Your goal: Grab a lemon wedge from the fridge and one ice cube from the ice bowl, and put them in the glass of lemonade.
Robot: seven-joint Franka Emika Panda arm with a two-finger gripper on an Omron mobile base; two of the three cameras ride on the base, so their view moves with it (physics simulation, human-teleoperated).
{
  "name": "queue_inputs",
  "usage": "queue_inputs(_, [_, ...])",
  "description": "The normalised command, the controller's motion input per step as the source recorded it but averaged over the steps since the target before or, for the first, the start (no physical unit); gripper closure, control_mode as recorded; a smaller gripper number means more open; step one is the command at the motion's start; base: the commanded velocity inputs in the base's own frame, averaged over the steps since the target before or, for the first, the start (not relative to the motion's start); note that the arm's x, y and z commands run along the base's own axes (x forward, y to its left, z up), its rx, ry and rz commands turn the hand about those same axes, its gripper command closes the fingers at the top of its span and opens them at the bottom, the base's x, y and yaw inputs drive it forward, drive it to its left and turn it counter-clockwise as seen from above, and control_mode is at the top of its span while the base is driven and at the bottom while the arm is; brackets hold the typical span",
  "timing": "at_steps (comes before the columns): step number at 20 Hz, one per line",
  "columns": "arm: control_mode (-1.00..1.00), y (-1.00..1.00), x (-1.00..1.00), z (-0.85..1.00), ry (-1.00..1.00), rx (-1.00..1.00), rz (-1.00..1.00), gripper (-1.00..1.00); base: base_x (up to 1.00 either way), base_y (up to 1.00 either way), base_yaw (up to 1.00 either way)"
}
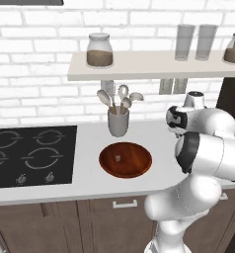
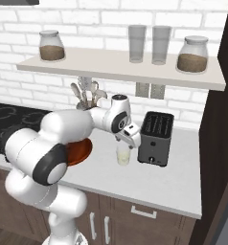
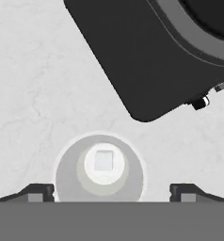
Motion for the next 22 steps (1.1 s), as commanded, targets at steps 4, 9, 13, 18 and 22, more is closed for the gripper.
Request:
queue_inputs(4, [-1.0,0.23,-0.51,0.56,-0.02,0.0,0.03,-1.0,0.0,0.0,0.0])
queue_inputs(9, [-1.0,0.42,-0.67,0.18,-0.02,0.0,0.05,-1.0,0.0,0.0,0.0])
queue_inputs(13, [-1.0,0.51,-0.95,0.04,-0.01,0.0,0.11,-1.0,0.0,0.0,0.0])
queue_inputs(18, [-1.0,0.46,-0.99,0.41,-0.07,0.0,0.14,-1.0,0.0,0.0,0.0])
queue_inputs(22, [-1.0,0.44,-0.83,0.86,-0.05,0.0,0.16,-1.0,0.0,0.0,0.0])
